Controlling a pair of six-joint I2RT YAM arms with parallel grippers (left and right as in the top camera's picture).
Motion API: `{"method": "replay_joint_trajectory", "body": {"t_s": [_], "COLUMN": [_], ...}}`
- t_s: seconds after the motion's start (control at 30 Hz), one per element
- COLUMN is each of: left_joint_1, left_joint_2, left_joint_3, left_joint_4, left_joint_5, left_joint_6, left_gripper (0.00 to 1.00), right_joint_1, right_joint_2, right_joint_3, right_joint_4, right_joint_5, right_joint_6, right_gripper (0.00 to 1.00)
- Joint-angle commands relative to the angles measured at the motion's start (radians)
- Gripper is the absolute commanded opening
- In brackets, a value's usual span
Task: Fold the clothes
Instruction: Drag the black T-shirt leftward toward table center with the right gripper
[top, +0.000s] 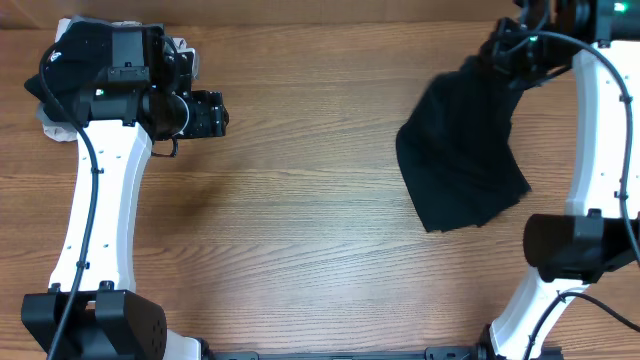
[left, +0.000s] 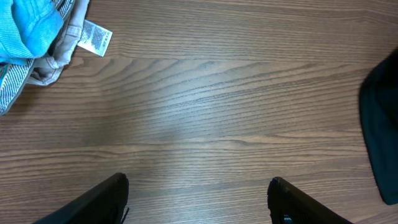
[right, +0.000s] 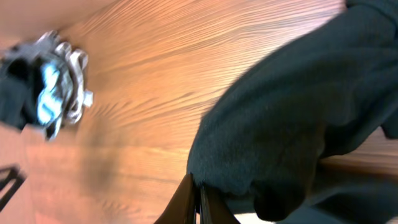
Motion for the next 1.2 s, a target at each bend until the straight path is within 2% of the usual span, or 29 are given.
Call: {"method": "replay_joint_trajectory", "body": {"t_s": [0.0,0.23,0.4,0.53,0.8,0.97,1.17], "left_joint_1": [0.016,0.068,0.071,0.069,0.057,-0.046,-0.078], "left_joint_2": [-0.006,-0.008,-0.011,-0.011,-0.011,-0.011,-0.011], "left_joint_3": [0.034,0.034,0.034,0.034,0.034,0.034,0.034], "left_joint_4": [-0.008,-0.058,-0.065,-0.065,-0.111,-0.087,-0.021], "left_joint_5": [0.009,0.009,0.029,0.081,0.261,0.264,0.225], "left_joint_6": [0.020,0.020,0.046,0.063,0.251,0.328,0.259], "left_gripper": [0.75,0.75,0.77,0.79,0.80,0.81,0.79], "right_joint_1": [0.087,0.154,0.153,0.153,0.153,0.132,0.153], "right_joint_2": [-0.079,-0.266,-0.373,-0.369,-0.275,-0.245,-0.261], "right_joint_3": [0.062,0.113,0.114,0.093,-0.043,-0.053,0.098], "right_joint_4": [-0.038,-0.091,-0.114,-0.114,-0.113,-0.052,-0.070], "right_joint_5": [-0.016,-0.042,0.016,0.090,0.084,0.056,-0.085], "right_joint_6": [-0.026,-0.030,-0.132,-0.180,-0.261,-0.242,-0.226], "right_gripper": [0.04,0.04,0.04,0.04,0.04,0.04,0.04]}}
